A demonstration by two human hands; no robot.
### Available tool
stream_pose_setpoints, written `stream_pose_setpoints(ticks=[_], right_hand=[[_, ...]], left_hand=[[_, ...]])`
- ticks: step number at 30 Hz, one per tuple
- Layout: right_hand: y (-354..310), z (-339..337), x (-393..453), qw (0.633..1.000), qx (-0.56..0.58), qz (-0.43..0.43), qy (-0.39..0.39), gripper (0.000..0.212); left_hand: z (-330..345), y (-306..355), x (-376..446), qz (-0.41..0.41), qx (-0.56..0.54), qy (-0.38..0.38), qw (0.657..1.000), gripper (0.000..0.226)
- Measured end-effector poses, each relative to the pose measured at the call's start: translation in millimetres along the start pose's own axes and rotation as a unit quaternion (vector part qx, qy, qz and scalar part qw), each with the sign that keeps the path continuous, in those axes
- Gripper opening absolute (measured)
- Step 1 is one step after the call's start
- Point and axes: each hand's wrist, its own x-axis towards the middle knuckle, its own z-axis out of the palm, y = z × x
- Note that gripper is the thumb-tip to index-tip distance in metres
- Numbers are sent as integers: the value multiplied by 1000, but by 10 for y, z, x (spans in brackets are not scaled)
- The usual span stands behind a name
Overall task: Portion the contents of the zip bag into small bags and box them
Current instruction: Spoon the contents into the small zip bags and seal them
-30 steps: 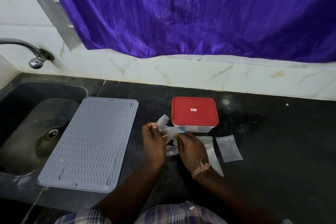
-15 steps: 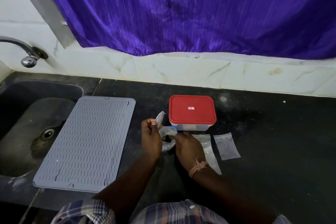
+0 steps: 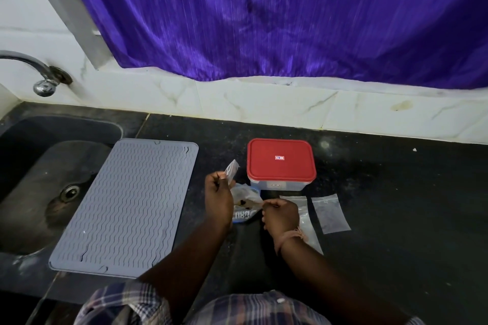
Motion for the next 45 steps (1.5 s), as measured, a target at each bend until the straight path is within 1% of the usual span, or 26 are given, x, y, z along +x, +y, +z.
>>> stream_pose_setpoints(ticks=[3,5,12,16,18,21,24,27,29,34,36,38,40,42,45], right_hand=[[-79,-86,-83,998,60,13,8,18],[-74,-140,-98,996,81,27,8,16],[41,-253,-138,996,72,51,-9,15],[62,-332,-180,994,91,62,-15,13],[48,-338,-196,992,103,67,-27,12],[33,-340,-214,990,93,89,-50,16],[10,-342,-241,989,91,98,-69,17],[-8,-339,-267,989,96,79,-74,15],[-66,-338,-284,990,103,66,-76,14],[-282,-281,-268,989,130,28,-67,15],[-357,-258,-274,989,132,3,-61,14],[-425,-232,-284,990,126,-22,-57,14],[-468,-183,-280,991,118,-39,-56,15],[-474,-112,-253,992,100,-52,-48,21],[-469,-46,-232,995,64,-70,-28,19]], left_hand=[[-3,0,16,-2,-4,2,1000,11],[2,13,15,-7,-4,4,1000,10],[13,76,54,-22,15,38,999,11],[-46,135,84,-37,8,31,999,15],[-71,141,77,-47,-7,36,998,17],[-83,177,15,-67,-19,40,997,18],[-106,217,-21,-55,-9,47,997,19],[-158,240,-14,-32,14,51,998,13],[-196,254,-16,-30,24,52,998,11],[-230,230,-80,-50,40,34,997,17],[-241,189,-90,-53,50,20,997,23],[-252,198,-91,-63,58,4,996,25],[-254,255,-117,-65,56,0,996,22],[-261,288,-136,-58,64,8,996,19],[-260,284,-157,-51,76,26,995,14]])
